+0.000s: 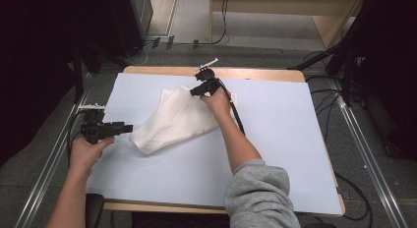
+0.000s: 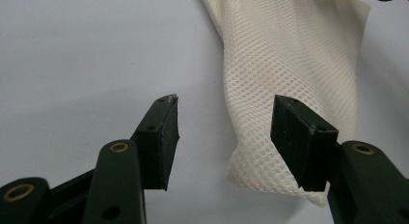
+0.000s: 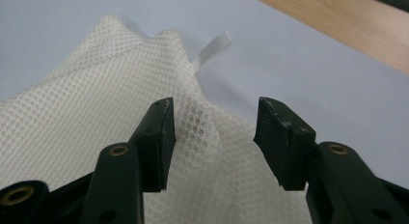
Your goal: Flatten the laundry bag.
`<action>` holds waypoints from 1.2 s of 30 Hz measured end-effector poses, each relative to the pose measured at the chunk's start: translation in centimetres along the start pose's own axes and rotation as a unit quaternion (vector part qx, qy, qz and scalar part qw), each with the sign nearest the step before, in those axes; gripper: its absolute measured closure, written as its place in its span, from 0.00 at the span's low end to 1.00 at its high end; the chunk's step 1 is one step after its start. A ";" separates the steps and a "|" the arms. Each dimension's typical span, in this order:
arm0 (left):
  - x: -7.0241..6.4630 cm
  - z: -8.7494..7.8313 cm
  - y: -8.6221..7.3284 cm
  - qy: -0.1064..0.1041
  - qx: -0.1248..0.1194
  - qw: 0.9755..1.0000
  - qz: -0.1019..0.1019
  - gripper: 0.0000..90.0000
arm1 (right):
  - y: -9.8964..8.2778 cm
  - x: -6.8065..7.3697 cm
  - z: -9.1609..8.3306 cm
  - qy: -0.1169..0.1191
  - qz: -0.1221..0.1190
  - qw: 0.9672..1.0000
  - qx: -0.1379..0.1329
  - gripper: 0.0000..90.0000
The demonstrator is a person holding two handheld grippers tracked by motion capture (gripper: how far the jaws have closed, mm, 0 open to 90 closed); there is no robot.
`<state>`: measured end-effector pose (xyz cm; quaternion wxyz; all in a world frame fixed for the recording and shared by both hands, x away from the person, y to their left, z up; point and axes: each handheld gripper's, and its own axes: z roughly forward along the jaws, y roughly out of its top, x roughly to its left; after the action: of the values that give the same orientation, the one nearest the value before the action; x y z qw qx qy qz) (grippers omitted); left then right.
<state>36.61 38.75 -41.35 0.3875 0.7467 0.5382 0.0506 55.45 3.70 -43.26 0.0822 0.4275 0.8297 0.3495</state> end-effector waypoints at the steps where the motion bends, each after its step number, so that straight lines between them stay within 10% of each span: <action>1: 0.0 0.0 0.0 0.000 0.000 1.000 0.000 0.49 | 0.0 0.0 0.0 0.000 0.000 1.000 0.000 0.55; 8: 0.0 0.0 0.0 -0.001 -0.001 1.000 -0.001 0.48 | -0.6 0.9 2.4 0.015 -0.001 0.999 0.036 0.72; 15: 0.0 0.1 0.0 -0.002 0.003 1.000 -0.001 0.48 | -0.1 1.2 1.0 0.011 -0.011 0.999 0.032 0.96; 24: 0.2 -0.8 0.0 -0.035 -0.025 0.999 -0.013 0.48 | -0.2 1.5 -4.6 0.051 -0.013 0.999 -0.004 0.97; 36: 0.2 -1.1 0.0 -0.018 -0.026 0.999 -0.016 0.48 | -3.7 2.8 -13.0 0.096 -0.031 0.993 -0.061 0.97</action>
<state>36.13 39.47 -40.63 0.4171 0.7288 0.5412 0.0447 45.61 -2.25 -35.55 0.0384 0.3598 0.8240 0.4360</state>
